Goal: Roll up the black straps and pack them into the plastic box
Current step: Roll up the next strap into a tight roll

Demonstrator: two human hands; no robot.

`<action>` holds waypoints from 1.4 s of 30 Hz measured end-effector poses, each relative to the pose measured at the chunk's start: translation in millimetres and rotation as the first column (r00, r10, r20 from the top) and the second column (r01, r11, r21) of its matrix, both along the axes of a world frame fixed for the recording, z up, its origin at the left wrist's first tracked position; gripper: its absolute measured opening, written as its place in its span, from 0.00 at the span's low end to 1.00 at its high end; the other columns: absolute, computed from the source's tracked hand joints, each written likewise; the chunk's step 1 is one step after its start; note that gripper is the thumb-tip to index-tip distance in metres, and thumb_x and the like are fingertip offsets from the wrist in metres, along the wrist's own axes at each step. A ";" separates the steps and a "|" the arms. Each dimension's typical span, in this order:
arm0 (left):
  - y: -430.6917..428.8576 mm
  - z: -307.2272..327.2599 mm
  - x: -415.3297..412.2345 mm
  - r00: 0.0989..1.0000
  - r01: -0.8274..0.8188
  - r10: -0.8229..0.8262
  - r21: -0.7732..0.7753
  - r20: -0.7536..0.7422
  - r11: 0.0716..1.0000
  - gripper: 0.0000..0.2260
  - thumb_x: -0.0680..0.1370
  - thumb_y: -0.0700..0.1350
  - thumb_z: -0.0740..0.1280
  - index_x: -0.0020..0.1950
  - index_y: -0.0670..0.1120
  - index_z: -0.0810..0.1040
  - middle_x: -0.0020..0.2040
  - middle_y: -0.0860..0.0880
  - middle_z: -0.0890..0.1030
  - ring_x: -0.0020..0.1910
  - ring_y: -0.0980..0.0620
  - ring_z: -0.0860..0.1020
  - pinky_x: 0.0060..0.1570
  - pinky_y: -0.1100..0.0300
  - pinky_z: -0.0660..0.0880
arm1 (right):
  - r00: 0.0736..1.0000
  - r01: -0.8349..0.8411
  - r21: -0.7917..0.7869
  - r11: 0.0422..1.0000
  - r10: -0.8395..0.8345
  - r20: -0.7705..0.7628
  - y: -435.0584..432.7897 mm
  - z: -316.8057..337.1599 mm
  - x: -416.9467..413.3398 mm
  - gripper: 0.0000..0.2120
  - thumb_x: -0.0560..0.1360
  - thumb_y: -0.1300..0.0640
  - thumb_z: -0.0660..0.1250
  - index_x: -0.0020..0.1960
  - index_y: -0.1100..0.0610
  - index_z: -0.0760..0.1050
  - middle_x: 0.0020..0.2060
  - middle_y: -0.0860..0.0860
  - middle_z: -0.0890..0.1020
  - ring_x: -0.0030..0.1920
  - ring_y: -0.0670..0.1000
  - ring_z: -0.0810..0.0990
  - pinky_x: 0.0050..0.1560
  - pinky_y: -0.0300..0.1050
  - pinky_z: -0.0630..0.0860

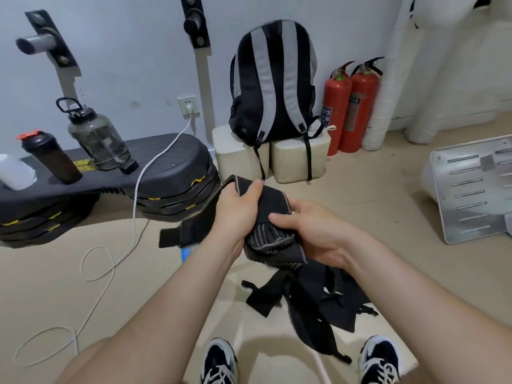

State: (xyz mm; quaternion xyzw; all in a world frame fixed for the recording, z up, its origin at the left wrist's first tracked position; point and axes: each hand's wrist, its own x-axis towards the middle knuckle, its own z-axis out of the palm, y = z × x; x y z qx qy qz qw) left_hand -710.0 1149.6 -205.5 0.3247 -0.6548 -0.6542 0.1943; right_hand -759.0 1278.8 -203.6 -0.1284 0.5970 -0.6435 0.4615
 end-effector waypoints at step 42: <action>7.8 16.7 21.1 0.908 0.399 -0.400 -0.034 -0.124 0.916 0.09 0.72 0.48 0.73 0.33 0.47 0.80 0.36 0.48 0.82 0.40 0.53 0.80 0.49 0.56 0.80 | 0.665 0.425 -0.081 0.902 -0.372 -0.647 9.3 17.8 -30.6 0.10 0.77 0.65 0.69 0.46 0.52 0.85 0.40 0.46 0.86 0.43 0.45 0.85 0.48 0.43 0.81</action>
